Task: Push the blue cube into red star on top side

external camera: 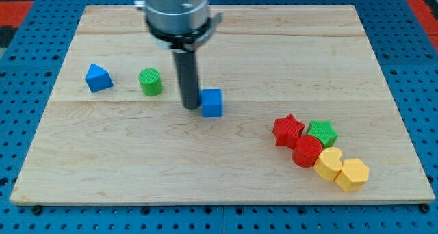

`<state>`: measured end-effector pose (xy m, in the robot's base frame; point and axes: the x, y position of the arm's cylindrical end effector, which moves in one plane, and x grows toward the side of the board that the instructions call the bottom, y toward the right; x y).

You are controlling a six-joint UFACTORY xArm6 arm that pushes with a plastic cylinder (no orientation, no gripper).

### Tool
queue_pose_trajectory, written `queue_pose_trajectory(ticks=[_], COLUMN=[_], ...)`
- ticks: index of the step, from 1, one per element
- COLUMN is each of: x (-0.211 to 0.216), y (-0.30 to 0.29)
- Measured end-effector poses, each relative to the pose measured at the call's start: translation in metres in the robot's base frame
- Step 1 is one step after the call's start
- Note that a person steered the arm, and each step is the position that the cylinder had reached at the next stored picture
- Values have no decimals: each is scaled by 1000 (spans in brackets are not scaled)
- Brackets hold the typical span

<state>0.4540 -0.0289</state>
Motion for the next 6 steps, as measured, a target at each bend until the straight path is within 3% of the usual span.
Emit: queue_pose_trajectory(ticks=[2,5,6], x=[-1,-16,10], y=[68,77,95])
